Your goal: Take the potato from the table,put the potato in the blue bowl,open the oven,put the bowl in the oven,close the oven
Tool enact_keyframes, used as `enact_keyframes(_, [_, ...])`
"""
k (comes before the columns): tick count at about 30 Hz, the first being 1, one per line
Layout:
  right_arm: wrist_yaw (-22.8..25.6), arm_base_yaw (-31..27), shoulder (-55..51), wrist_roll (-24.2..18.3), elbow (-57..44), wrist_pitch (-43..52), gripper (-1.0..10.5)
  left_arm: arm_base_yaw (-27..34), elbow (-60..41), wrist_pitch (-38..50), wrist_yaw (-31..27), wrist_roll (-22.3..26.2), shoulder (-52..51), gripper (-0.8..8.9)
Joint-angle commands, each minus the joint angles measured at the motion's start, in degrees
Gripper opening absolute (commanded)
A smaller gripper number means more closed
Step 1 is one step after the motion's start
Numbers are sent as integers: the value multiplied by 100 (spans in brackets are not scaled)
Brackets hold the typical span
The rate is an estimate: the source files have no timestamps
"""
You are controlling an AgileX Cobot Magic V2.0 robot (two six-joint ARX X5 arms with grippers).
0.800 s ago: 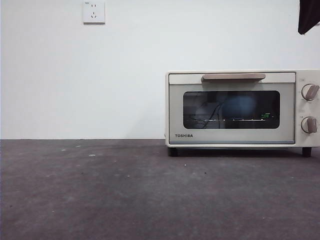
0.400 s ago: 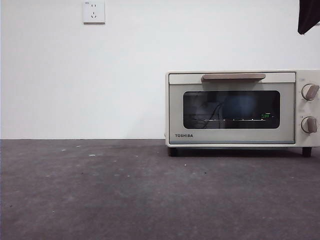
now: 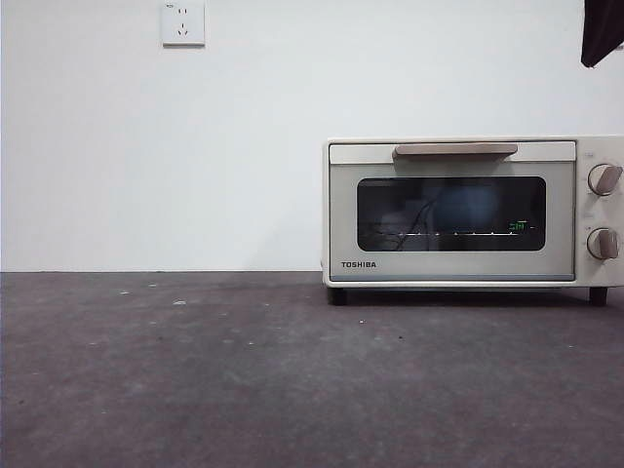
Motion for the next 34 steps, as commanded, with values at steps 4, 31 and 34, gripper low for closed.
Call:
enact_keyframes(4, [133, -278, -660, -334, -234, 546, 0, 22, -59, 39, 22, 17, 24, -4])
enact_keyframes(31, [-1305, -1996, -6078, -361, -6522, 4238, 1, 22, -59, 37, 24, 20, 146, -4])
enact_keyframes(34, [-1307, -1993, -6220, -356, -6717, 4234, 1, 22, -59, 37, 26, 20, 146, -4])
